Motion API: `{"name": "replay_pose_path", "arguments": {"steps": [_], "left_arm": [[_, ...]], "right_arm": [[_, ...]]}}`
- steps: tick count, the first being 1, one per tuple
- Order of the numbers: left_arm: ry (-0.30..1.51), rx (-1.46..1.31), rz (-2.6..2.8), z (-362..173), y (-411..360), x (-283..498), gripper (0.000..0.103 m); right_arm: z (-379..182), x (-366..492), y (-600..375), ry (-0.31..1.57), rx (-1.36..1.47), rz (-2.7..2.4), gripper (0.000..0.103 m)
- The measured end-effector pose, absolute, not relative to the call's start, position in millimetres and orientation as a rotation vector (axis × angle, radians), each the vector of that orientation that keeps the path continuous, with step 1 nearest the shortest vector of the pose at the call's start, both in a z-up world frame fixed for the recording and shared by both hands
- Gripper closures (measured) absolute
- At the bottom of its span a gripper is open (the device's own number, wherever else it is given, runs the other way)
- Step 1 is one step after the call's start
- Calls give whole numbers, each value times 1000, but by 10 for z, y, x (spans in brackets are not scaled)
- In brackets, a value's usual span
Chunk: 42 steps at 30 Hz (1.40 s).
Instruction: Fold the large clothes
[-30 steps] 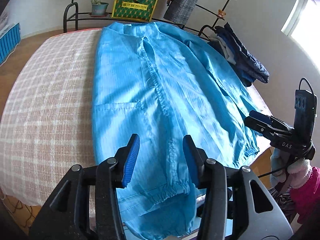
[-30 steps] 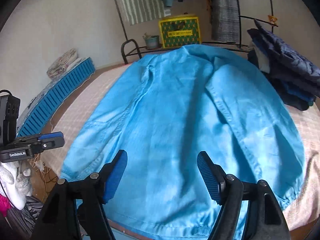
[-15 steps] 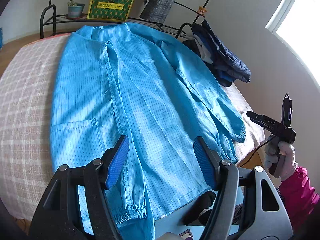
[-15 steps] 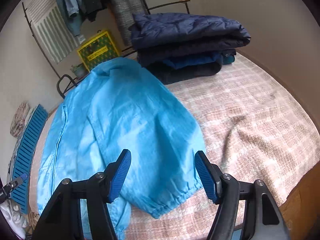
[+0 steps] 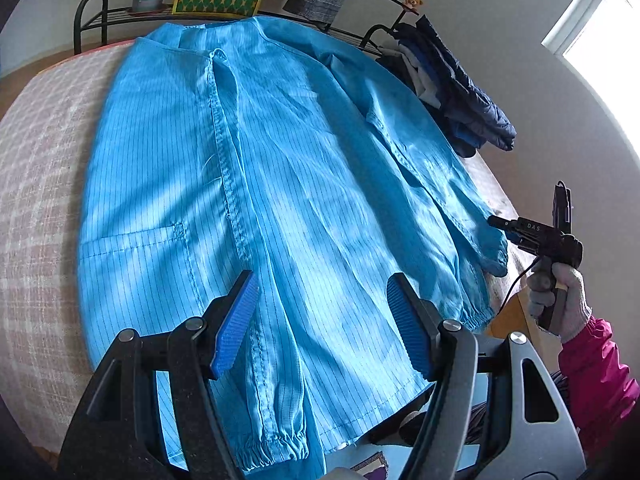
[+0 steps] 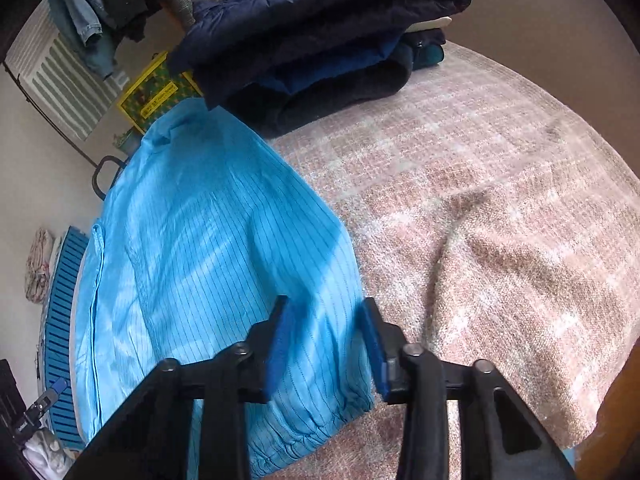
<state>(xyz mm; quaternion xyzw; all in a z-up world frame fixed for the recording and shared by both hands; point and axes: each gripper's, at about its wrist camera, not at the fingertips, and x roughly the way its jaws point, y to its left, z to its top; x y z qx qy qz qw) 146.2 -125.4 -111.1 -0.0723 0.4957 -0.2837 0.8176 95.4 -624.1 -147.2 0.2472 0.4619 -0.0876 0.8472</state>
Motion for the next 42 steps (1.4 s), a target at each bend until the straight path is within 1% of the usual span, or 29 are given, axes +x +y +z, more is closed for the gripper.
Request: {"name": "replay_pose_path", "arguments": {"steps": [1, 2, 3, 7, 11, 15, 18, 23, 31, 36, 42], "left_arm": [[1059, -159, -605, -1115, -1258, 1471, 34], [1061, -163, -606, -1115, -1264, 1479, 34], [1059, -165, -606, -1110, -1268, 1484, 34], [1053, -166, -607, -1091, -1275, 1490, 34], [1058, -164, -606, -1097, -1284, 1488, 34], [1053, -174, -598, -1085, -1240, 1484, 34], [1042, -190, -579, -1066, -1144, 1500, 34], [1039, -235, -528, -1079, -951, 1547, 34], [1050, -309, -447, -1145, -696, 1632, 34], [1074, -333, -449, -1212, -656, 1629, 34], [1134, -299, -482, -1366, -809, 1555, 34]], "right_arm": [[-1453, 959, -6216, 975, 511, -181, 88], [-1422, 959, -6193, 968, 497, -179, 92], [-1378, 956, -6170, 957, 479, -184, 100], [-1058, 892, -6047, 873, 374, -227, 103], [-529, 795, -5844, 731, 247, -286, 103], [-39, 692, -5431, 583, 131, -223, 103], [78, 677, -4960, 547, 28, -105, 103], [-144, 642, -4023, 593, -161, 124, 103], [-861, 531, -3056, 783, -249, 503, 103], [-1282, 393, -2751, 895, -371, 662, 103], [-1529, 303, -2819, 989, -489, 669, 103]]}}
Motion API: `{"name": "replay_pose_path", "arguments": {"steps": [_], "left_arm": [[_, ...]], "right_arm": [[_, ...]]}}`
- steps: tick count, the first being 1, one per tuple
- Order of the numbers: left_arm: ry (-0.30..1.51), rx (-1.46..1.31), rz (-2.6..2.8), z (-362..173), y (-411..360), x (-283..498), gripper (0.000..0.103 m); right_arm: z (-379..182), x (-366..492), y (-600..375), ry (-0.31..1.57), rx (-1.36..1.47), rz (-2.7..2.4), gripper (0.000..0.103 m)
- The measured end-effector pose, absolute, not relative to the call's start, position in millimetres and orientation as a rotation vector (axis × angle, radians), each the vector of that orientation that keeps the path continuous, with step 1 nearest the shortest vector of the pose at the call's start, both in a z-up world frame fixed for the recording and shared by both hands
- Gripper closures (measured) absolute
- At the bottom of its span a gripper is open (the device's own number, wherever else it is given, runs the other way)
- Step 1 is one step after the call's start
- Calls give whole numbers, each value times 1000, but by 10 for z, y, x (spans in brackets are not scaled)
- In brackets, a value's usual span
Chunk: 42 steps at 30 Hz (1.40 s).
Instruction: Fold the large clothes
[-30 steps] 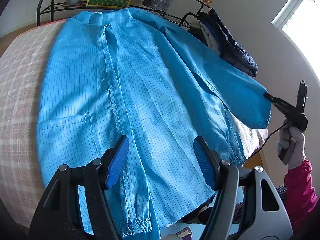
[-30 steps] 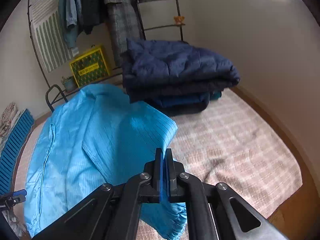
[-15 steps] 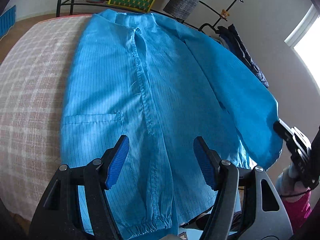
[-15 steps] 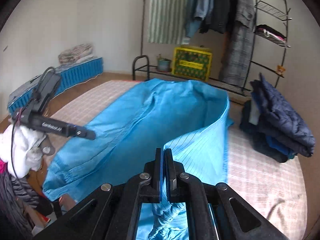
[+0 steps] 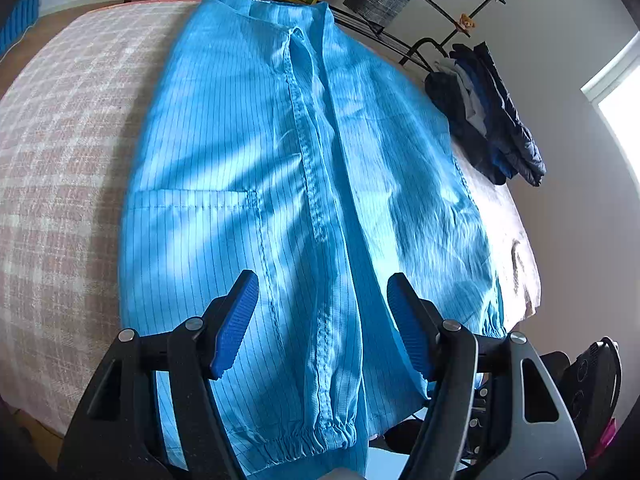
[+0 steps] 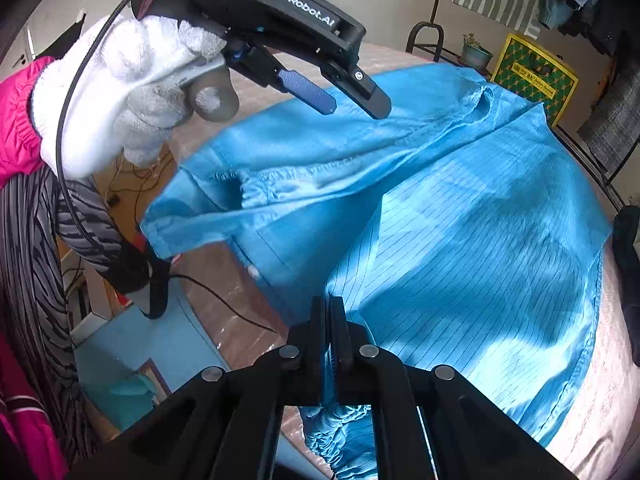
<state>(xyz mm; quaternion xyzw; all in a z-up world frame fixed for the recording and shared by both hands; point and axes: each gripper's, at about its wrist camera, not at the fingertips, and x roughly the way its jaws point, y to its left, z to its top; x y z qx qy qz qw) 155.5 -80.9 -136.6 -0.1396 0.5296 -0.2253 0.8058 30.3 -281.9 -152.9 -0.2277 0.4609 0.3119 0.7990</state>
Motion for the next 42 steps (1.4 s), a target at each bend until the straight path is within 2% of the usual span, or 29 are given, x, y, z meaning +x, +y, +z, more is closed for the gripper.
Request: {"name": "replay_pose_path", "arguments": {"steps": [3, 5, 6, 7, 11, 13, 14, 20, 27, 37, 39, 40, 41, 42], "left_arm": [[1149, -285, -510, -1402, -917, 1518, 34], [1159, -270, -531, -1418, -1000, 1493, 34], [1164, -263, -541, -1424, -1041, 1483, 34], [1169, -256, -552, -1430, -1084, 1470, 34], [1183, -246, -591, -1428, -1205, 1409, 34], [1187, -242, -606, -1417, -1255, 1361, 34], [1188, -238, -617, -1412, -1288, 1327, 34], [1150, -231, -665, -1278, -1500, 1056, 34], [1065, -107, -718, -1083, -2143, 648, 34], [1077, 205, -630, -1545, -2859, 524, 34], [1078, 192, -635, -1605, -2835, 532, 52], [1060, 196, -635, -1599, -2827, 533, 67], [1059, 190, -656, -1597, -2826, 541, 86], [1072, 172, -681, -1598, -2824, 556, 95]], "right_arm": [[-1532, 285, -2958, 1016, -462, 664, 101], [-1465, 252, -3061, 1026, -403, 690, 90], [-1405, 244, -3122, 1021, -359, 716, 77], [-1335, 231, -3183, 1008, -307, 749, 70], [-983, 228, -3534, 913, -98, 850, 65], [-868, 321, -3783, 871, -4, 798, 52], [-837, 417, -3929, 868, 55, 762, 50], [-807, 1187, -4765, 888, 319, 524, 50], [-1223, 2133, -5252, 982, 442, 352, 51], [-1562, 2710, -5410, 1030, 486, 327, 52], [-1593, 2803, -5436, 1021, 504, 344, 55], [-1603, 2858, -5436, 1019, 498, 349, 60], [-1614, 2875, -5421, 1022, 484, 345, 65], [-1635, 2923, -5403, 1029, 470, 342, 76]]}}
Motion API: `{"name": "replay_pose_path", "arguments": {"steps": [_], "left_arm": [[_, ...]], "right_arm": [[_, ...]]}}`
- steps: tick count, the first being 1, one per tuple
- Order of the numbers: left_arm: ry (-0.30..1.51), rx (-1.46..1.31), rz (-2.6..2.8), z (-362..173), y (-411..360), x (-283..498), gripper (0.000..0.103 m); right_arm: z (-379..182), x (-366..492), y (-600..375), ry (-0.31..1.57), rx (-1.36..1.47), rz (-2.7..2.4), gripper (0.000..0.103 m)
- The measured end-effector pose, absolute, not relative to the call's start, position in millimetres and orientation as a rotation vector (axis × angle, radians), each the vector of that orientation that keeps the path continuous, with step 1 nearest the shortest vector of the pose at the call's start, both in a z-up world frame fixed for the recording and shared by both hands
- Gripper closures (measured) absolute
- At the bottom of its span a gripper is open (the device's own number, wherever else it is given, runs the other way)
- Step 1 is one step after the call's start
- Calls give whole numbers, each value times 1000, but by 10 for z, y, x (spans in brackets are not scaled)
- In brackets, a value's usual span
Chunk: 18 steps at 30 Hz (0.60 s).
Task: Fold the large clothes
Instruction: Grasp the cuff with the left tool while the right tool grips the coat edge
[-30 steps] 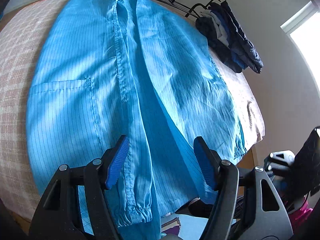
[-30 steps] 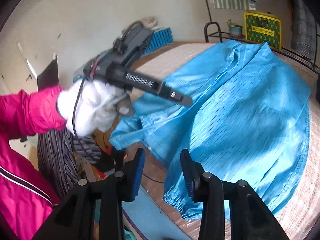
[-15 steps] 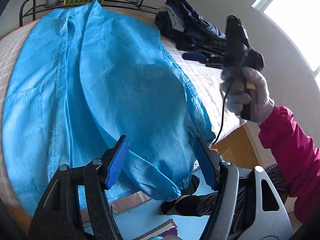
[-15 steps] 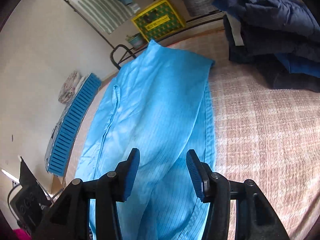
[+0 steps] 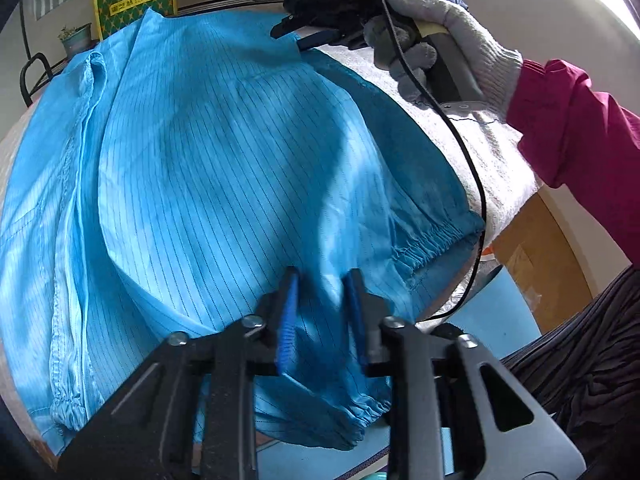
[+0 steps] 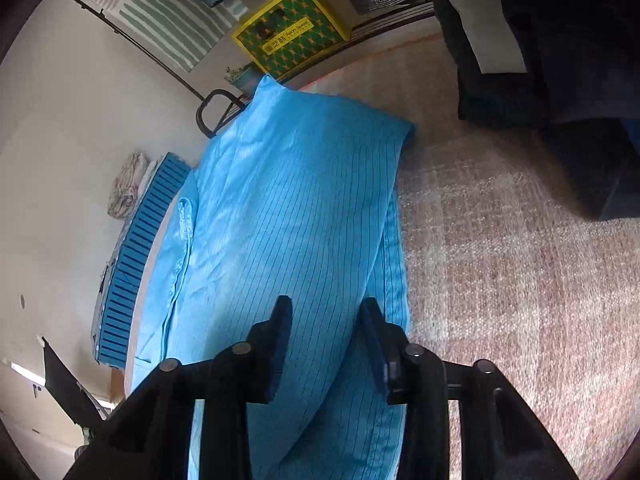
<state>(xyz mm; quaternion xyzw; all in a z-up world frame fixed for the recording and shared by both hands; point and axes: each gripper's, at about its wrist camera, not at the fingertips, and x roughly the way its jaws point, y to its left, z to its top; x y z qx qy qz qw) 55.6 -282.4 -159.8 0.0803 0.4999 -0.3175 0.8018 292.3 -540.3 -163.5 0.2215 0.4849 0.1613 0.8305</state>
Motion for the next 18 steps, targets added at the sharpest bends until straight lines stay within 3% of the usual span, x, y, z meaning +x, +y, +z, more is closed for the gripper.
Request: {"name": "replay_pose_path", "arguments": {"steps": [3, 12, 18], "left_arm": [[1090, 109, -707, -1549, -2773, 587, 101], [1145, -77, -840, -1333, -2834, 570, 103], [1141, -26, -919, -1366, -3207, 455, 103]], "right_arm": [[-1655, 2962, -5382, 1023, 434, 340, 102], [-1453, 2987, -5455, 952, 372, 328, 103], [-1440, 2988, -5568, 957, 360, 291, 103]]}}
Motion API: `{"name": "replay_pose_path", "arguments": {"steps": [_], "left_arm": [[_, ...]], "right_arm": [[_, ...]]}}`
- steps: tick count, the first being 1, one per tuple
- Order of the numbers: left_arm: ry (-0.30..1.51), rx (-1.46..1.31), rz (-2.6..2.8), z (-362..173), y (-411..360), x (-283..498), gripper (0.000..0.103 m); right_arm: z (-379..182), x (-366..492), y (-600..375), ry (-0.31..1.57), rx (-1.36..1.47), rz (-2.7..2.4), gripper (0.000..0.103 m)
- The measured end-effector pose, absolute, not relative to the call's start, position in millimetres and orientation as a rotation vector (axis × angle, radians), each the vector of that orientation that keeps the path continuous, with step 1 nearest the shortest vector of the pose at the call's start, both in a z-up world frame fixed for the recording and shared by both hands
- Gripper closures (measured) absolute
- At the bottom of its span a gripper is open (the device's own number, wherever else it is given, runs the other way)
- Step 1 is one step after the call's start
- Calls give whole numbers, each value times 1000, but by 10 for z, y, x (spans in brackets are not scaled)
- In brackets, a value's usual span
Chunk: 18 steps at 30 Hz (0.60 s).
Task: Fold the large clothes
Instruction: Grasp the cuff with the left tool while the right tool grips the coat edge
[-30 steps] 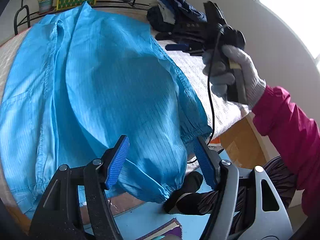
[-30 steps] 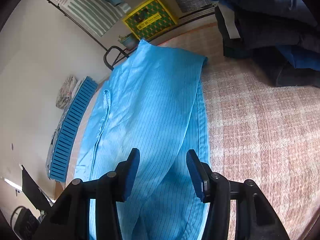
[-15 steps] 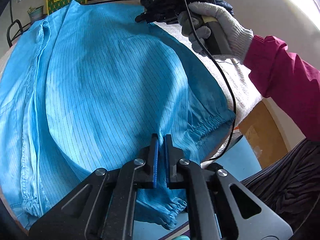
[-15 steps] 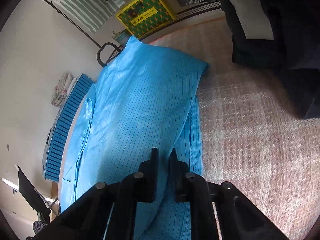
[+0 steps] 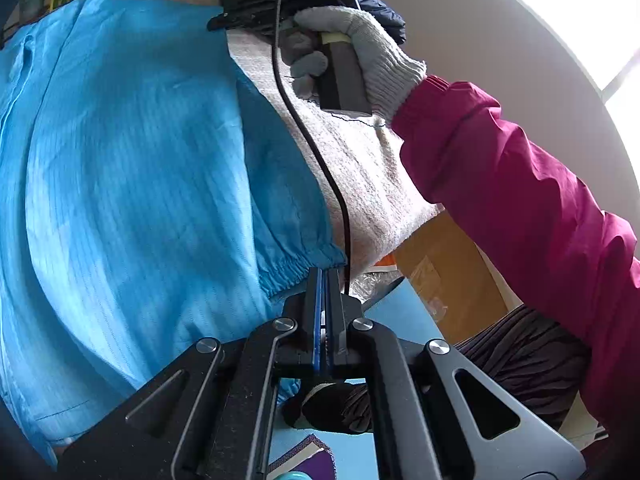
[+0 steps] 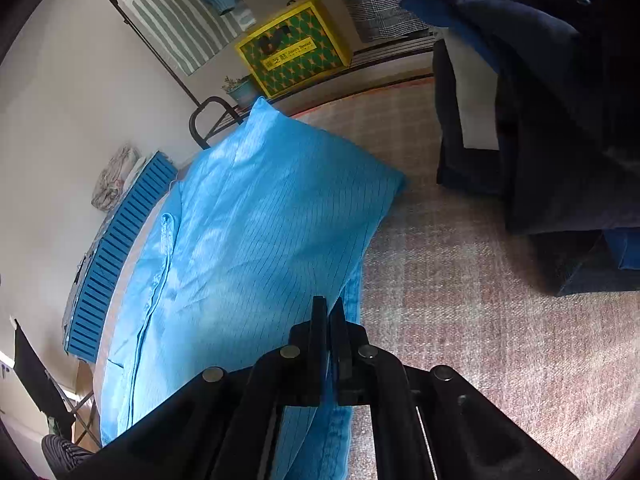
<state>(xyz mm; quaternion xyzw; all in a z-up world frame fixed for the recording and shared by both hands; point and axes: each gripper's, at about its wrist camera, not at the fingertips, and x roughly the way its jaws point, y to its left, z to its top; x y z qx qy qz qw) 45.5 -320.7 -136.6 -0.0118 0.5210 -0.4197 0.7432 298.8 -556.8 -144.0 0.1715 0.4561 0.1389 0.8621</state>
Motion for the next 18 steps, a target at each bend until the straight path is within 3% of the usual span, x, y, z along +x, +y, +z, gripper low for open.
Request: {"name": "replay_pose_path", "arguments": {"steps": [2, 3, 6, 8, 9, 10, 11, 12, 13, 14, 16, 18], "left_arm": [[1106, 1, -890, -1327, -3223, 426, 103], [1071, 36, -858, -1286, -3198, 392, 103], [1027, 112, -770, -1219, -3067, 345, 94], [1040, 147, -727, -1265, -2994, 343, 38], [1034, 164, -710, -1299, -2971, 343, 34], [1034, 184, -698, -1341, -2970, 350, 34], [1044, 201, -693, -1385, -2977, 379, 44], [1056, 202, -697, -1442, -2987, 404, 61], [1076, 192, -698, -1509, -2990, 451, 102], [1094, 168, -711, -1545, -2994, 494, 103], [1110, 83, -746, -1557, -2908, 566, 103], [1133, -65, -796, -1462, -2773, 642, 103]], "right_arm": [[-1466, 2972, -5590, 956, 398, 329, 103], [-1485, 2964, -5596, 966, 428, 357, 97], [-1525, 2925, -5565, 979, 459, 394, 67], [-1566, 2909, -5541, 998, 463, 411, 67], [-1595, 2904, -5538, 1009, 470, 412, 67], [-1625, 2899, -5539, 1019, 481, 412, 67], [-1656, 2895, -5537, 1029, 491, 412, 67], [-1677, 2889, -5529, 1032, 497, 411, 69], [-1689, 2885, -5520, 1032, 501, 414, 72], [-1699, 2882, -5504, 1032, 498, 414, 77], [-1707, 2879, -5442, 1037, 458, 402, 98], [-1688, 2883, -5381, 1031, 405, 378, 103]]}}
